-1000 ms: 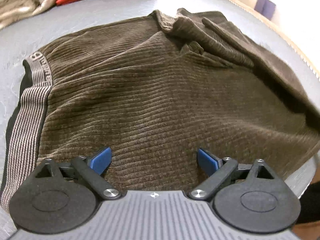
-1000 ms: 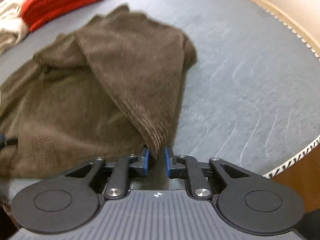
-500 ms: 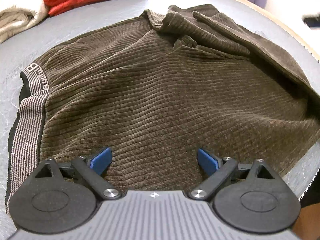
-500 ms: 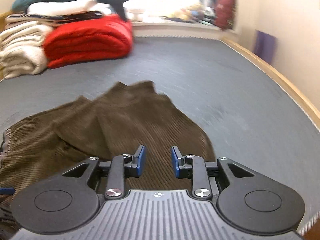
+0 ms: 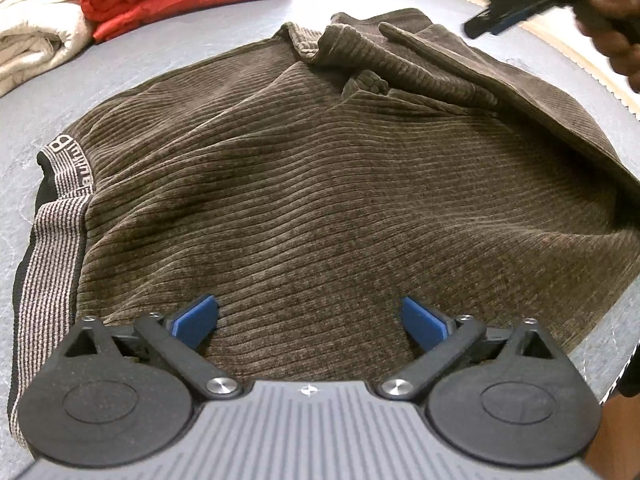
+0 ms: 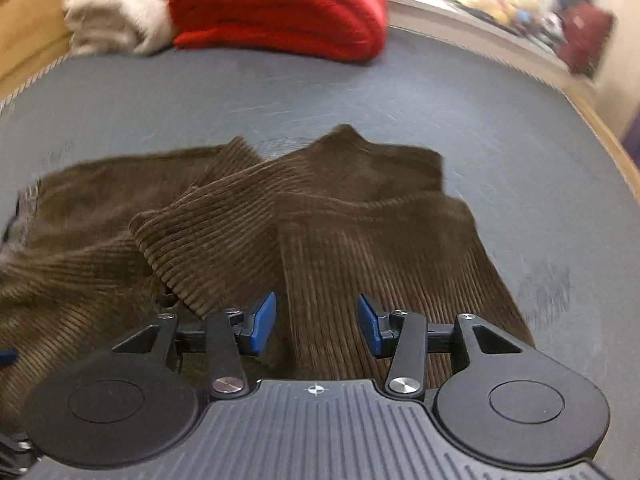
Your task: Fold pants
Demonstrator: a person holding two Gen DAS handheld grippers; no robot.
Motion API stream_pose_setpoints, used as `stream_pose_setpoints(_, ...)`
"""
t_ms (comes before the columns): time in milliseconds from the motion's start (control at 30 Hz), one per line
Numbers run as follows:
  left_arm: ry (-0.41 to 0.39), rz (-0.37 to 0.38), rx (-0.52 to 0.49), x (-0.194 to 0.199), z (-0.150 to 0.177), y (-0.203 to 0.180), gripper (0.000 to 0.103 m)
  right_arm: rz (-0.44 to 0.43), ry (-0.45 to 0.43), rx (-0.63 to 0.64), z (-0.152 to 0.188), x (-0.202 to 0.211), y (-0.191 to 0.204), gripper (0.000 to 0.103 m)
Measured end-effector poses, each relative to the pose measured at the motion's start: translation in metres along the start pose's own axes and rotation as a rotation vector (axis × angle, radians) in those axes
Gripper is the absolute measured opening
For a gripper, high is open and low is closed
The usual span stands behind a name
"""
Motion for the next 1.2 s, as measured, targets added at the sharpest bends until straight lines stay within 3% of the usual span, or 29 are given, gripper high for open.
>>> stream_pose_setpoints(333,-0.006,-0.003,0.0,-0.001,0.0,-0.001,0.102,0.06,0.085,0.133,0.0,-0.062,0.022,0.047)
stream_pose_setpoints(367,-0.006,-0.003,0.0,-0.001,0.0,-0.001,0.102,0.064,0.089,0.147,0.001,-0.064,0.023,0.044)
stream_pose_setpoints(433,-0.006,-0.002,0.0,0.0,0.0,-0.001,0.102,0.059,0.093,0.173,0.002,-0.065,0.024,0.014)
stream_pose_setpoints(467,-0.006,-0.002,0.0,0.0,0.0,-0.001,0.102,0.06,0.093,0.176,0.002,-0.065,0.023,0.008)
stream_pose_setpoints(667,-0.006,-0.004,-0.001,0.0,0.0,-0.001,0.102,0.054,0.001,0.087,-0.007,-0.029,0.0,0.007)
stream_pose_setpoints(800,-0.006,-0.007,-0.001,0.001,0.0,-0.001,0.103,0.051,-0.095,-0.061,-0.013,0.022,-0.048,0.007)
stream_pose_setpoints(1000,-0.003,-0.015,0.005,0.002,0.0,-0.002,0.103,0.124,-0.201,-0.336,0.015,0.093,-0.171,0.006)
stream_pose_setpoints(1133,-0.005,-0.017,0.007,0.001,0.0,-0.002,0.103,0.213,-0.184,-0.537,0.065,0.121,-0.255,0.006)
stream_pose_setpoints(1200,-0.003,-0.017,0.008,0.001,0.0,-0.001,0.103,0.276,-0.123,-0.64,0.099,0.127,-0.294,0.006)
Point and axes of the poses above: each gripper's, at about its wrist camera, not at the fingertips, and x roughly against the way its jaws point, y to its left, z to its underside, the point moved 1 cm from there along -x, roughly the way its jaws point, and after that the axes turned 14 degrees about -x, right-handed, at the moved point
